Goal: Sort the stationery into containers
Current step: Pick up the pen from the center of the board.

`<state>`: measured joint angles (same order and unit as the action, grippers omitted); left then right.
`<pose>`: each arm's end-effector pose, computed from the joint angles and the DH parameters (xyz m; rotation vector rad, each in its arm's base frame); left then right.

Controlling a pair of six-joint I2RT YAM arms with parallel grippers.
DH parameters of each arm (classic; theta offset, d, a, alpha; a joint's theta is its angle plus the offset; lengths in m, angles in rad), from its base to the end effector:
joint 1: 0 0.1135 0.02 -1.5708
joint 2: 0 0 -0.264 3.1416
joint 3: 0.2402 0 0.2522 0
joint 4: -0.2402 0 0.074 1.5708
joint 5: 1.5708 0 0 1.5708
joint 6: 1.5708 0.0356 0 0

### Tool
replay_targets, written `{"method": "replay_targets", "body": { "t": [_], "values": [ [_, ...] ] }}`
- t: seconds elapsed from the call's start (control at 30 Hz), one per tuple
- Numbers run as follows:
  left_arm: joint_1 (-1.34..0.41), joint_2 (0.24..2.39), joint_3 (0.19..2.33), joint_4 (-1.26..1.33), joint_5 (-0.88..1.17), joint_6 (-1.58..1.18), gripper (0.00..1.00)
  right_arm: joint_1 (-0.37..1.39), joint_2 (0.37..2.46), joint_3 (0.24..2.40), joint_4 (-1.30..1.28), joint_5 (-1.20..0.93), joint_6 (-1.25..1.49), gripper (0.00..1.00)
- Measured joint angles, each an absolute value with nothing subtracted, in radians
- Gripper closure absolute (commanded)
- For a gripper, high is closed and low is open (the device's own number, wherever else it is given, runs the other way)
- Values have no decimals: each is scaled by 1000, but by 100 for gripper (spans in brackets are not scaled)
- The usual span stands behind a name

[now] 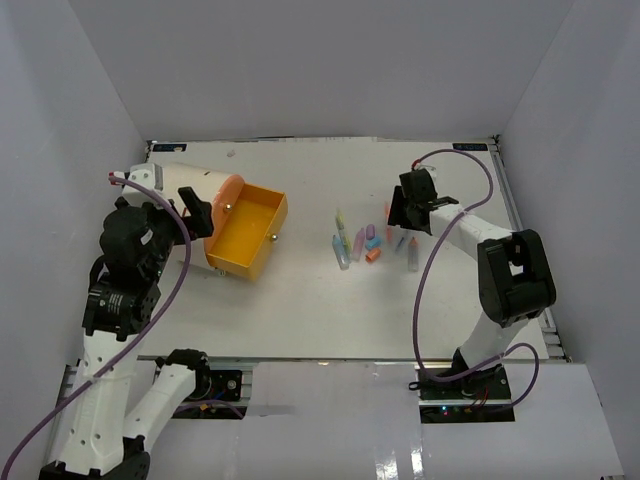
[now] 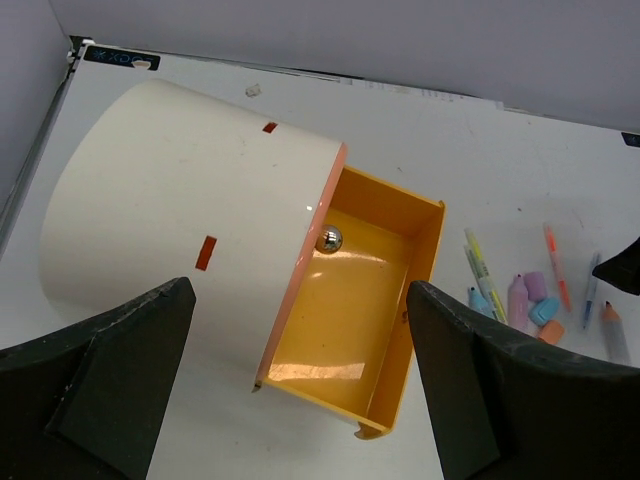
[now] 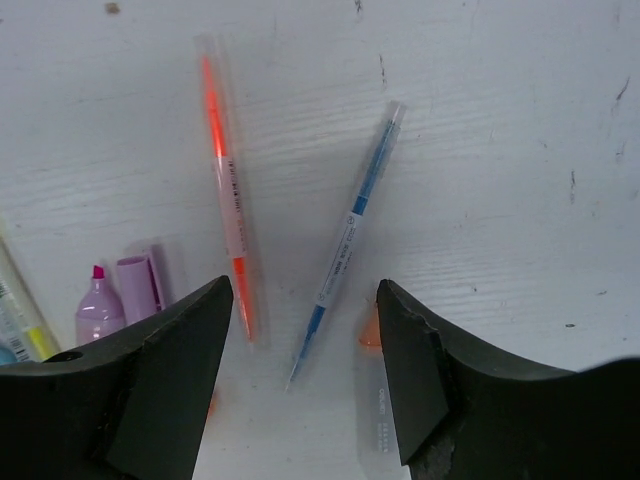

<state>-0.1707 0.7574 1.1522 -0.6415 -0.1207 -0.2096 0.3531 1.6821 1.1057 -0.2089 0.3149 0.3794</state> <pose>0.1360 -0.0191 0.4178 -0.1208 1.8145 -0.1598 0.3450 0.1154 0.2164 0.1818 2.3009 0.0003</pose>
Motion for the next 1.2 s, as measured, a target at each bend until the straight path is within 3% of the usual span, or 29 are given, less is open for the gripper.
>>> {"method": "replay_targets", "body": {
  "t": [0.47, 0.8, 1.03, 1.2],
  "values": [
    [-200, 716, 1103, -673, -150, -202, 2, 313, 1858, 1165, -230, 312, 478, 54],
    [-206, 716, 1098, -676, -147, -204, 2, 299, 1877, 1169, -233, 312, 507, 87],
    [-207, 722, 1098, -676, -142, -207, 2, 297, 1832, 1169, -249, 303, 513, 92],
    [-207, 735, 1098, -676, -141, -210, 2, 307, 1650, 1169, -249, 216, 514, 92]
  ]
}}
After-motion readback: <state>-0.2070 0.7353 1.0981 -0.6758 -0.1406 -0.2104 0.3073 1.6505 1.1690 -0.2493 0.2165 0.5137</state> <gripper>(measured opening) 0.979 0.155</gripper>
